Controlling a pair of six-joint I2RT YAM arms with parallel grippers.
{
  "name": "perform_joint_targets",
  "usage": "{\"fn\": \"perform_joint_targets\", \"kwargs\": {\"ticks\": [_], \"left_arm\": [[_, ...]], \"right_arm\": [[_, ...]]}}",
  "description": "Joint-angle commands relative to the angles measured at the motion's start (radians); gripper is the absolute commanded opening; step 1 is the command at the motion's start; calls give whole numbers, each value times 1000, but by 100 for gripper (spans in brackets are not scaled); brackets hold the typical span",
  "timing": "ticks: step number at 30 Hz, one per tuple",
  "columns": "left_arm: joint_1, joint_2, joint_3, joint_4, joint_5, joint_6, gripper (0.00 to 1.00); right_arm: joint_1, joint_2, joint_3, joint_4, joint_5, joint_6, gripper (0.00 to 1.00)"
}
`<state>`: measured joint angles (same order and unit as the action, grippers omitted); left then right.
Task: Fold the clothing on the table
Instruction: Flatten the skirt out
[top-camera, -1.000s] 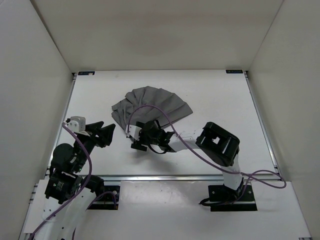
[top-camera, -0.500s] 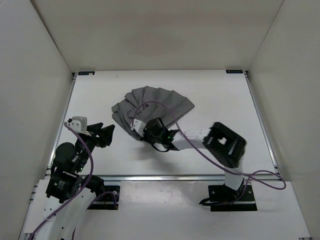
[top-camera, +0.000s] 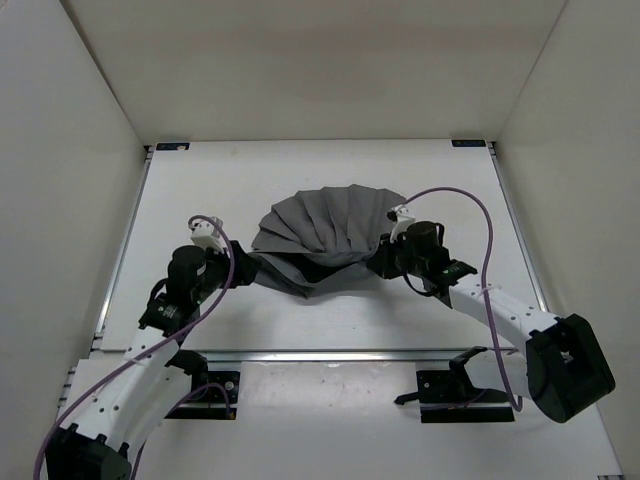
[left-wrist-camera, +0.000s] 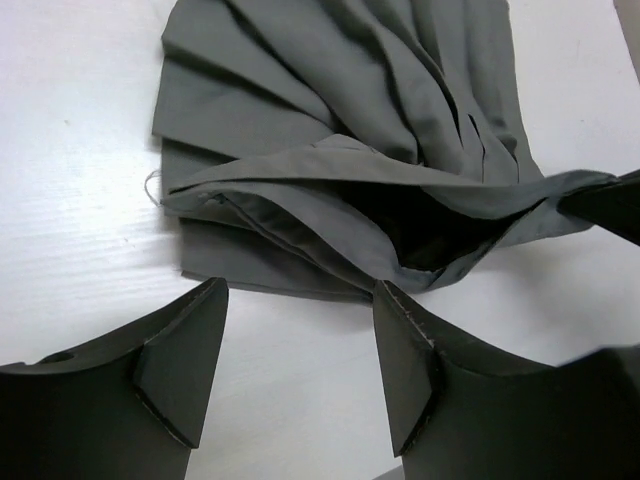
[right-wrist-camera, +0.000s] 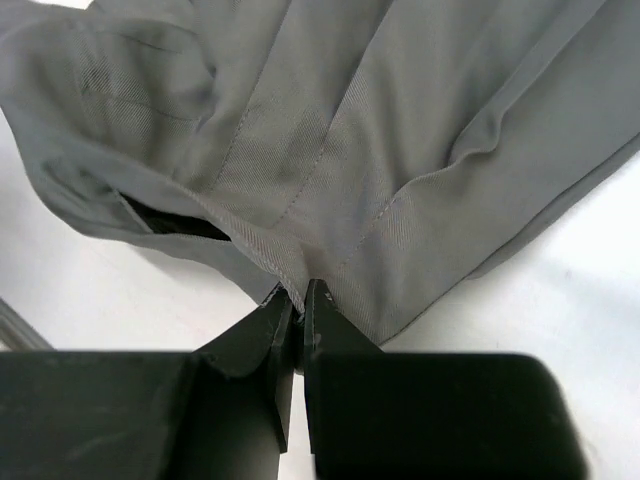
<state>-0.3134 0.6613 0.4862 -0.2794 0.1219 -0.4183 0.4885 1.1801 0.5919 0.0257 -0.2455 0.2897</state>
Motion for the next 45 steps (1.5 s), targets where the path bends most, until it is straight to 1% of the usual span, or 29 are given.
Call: {"fn": "perform_joint_targets", "kwargs": {"ticks": [1, 4, 7, 12, 14, 15, 16, 18, 19, 21, 22, 25, 28, 30, 34, 37, 39, 40, 43, 44, 45], "left_arm": [[10, 8, -55, 115, 35, -127, 70], [23, -14, -139, 222, 32, -163, 72], [4, -55, -224, 337, -48, -183, 71], [1, 38, -267, 413, -80, -157, 74], [-13, 63, -288, 475, -114, -139, 71], [-16, 69, -299, 489, -120, -134, 68], [-19, 80, -302, 517, -157, -120, 65], [-9, 113, -319, 569, -151, -88, 61], [-12, 121, -324, 601, -153, -82, 62], [-10, 152, -319, 629, -146, -65, 64], [-13, 181, -310, 643, -160, -51, 63], [-15, 262, -282, 678, -146, -4, 67], [-18, 354, -253, 732, -126, 24, 72], [-21, 437, -213, 726, -111, 55, 72], [-27, 497, -193, 769, -114, 67, 76], [-24, 524, -169, 793, -114, 64, 74], [-20, 575, -138, 802, -81, 82, 74], [-19, 605, -124, 801, -59, 76, 74], [-21, 653, -112, 851, -44, 67, 65], [-26, 661, -107, 867, -35, 67, 60], [-24, 682, -97, 885, -22, 75, 53]], "right_arm": [[-39, -27, 2, 5, -81, 62, 0], [-51, -5, 11, 3, -87, 59, 0], [-71, 6, 17, 2, -101, 68, 0], [-99, 12, 16, 10, -130, 85, 1], [-109, 19, 14, 22, -139, 88, 0], [-111, 15, 13, 20, -144, 94, 0], [-113, 13, 13, 25, -150, 92, 0], [-117, 16, 16, 28, -158, 91, 0], [-119, 19, 11, 25, -159, 91, 0], [-116, 18, 17, 28, -164, 89, 0], [-123, 21, 17, 29, -176, 89, 0], [-122, 23, 17, 33, -181, 92, 0], [-128, 26, 20, 36, -187, 88, 0], [-131, 16, 14, 40, -195, 91, 0], [-133, 12, 20, 45, -201, 88, 0], [-137, 15, 22, 45, -205, 85, 0], [-136, 15, 19, 46, -212, 85, 0], [-137, 26, 20, 48, -216, 88, 0], [-139, 15, 23, 49, -218, 83, 0], [-140, 18, 17, 49, -221, 85, 0], [-143, 15, 16, 48, -221, 88, 0]]}}
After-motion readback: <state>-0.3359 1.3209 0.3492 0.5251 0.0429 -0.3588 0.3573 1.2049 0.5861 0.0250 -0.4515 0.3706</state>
